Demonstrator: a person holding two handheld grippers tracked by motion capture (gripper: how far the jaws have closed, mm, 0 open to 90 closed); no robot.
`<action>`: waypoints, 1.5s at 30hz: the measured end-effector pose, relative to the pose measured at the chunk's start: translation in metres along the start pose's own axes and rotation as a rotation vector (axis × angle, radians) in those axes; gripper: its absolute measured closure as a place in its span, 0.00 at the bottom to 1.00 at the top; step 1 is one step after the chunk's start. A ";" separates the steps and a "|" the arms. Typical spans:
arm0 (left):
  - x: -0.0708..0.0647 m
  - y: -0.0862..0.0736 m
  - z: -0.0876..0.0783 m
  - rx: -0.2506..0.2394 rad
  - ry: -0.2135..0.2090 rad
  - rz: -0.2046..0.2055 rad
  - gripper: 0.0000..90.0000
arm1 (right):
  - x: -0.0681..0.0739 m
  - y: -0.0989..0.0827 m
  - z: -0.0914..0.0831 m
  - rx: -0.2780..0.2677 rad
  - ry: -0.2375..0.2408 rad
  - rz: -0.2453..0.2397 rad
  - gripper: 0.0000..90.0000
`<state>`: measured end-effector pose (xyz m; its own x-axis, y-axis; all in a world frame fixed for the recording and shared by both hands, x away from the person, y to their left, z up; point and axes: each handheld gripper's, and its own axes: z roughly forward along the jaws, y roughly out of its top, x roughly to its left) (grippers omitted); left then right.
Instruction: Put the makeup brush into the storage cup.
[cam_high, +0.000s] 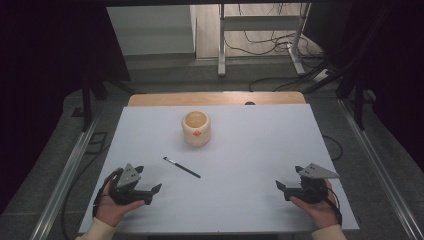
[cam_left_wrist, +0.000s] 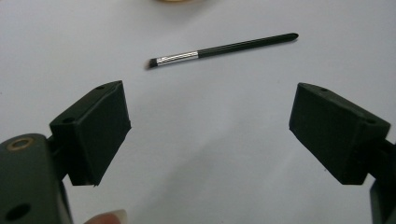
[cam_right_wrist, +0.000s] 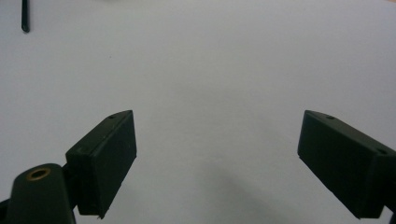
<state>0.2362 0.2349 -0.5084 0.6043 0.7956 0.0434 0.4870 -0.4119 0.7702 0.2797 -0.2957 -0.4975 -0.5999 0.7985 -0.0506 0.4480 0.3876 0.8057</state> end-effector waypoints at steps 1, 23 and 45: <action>0.000 0.000 0.000 0.000 -0.002 -0.002 0.14 | 0.000 0.000 0.000 0.000 -0.001 0.000 0.13; 0.014 0.017 -0.002 0.011 -0.049 0.094 0.16 | -0.002 -0.001 0.000 -0.002 -0.002 0.009 0.13; 0.029 0.035 -0.002 0.006 -0.071 0.201 0.17 | -0.001 -0.001 0.001 0.007 0.004 0.006 0.13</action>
<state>0.2695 0.2444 -0.4795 0.7328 0.6637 0.1503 0.3558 -0.5620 0.7467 0.2809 -0.2965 -0.4992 -0.5993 0.7993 -0.0433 0.4566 0.3858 0.8017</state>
